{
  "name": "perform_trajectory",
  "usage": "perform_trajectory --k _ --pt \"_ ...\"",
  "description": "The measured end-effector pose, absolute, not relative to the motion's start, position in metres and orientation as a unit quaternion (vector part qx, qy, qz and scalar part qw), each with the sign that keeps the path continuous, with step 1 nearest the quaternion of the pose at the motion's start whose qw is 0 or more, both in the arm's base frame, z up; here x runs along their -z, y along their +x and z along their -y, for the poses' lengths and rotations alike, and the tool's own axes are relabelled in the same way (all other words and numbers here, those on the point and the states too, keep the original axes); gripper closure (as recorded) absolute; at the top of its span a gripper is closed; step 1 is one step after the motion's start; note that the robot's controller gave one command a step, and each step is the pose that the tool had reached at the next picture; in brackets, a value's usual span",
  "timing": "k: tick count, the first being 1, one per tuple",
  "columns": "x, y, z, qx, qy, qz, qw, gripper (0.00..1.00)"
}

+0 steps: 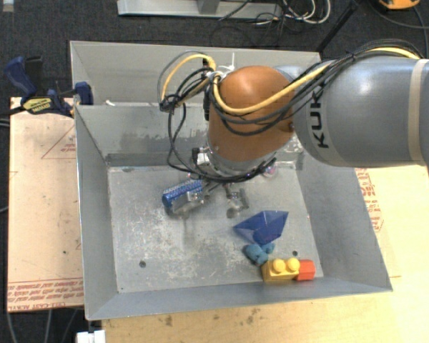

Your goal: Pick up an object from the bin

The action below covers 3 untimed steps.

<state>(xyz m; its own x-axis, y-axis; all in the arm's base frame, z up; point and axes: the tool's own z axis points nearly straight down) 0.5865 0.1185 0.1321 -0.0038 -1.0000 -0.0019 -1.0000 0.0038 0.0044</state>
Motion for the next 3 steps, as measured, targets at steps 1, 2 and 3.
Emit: perform_trajectory --k 1,2,3 --pt "-0.076 0.506 -0.093 0.004 0.734 0.679 0.005 0.0" --pt "-0.165 0.508 -0.102 -0.001 0.74 0.672 -0.004 0.0" --pt "-0.107 0.52 -0.175 0.002 0.794 0.608 -0.001 0.0"
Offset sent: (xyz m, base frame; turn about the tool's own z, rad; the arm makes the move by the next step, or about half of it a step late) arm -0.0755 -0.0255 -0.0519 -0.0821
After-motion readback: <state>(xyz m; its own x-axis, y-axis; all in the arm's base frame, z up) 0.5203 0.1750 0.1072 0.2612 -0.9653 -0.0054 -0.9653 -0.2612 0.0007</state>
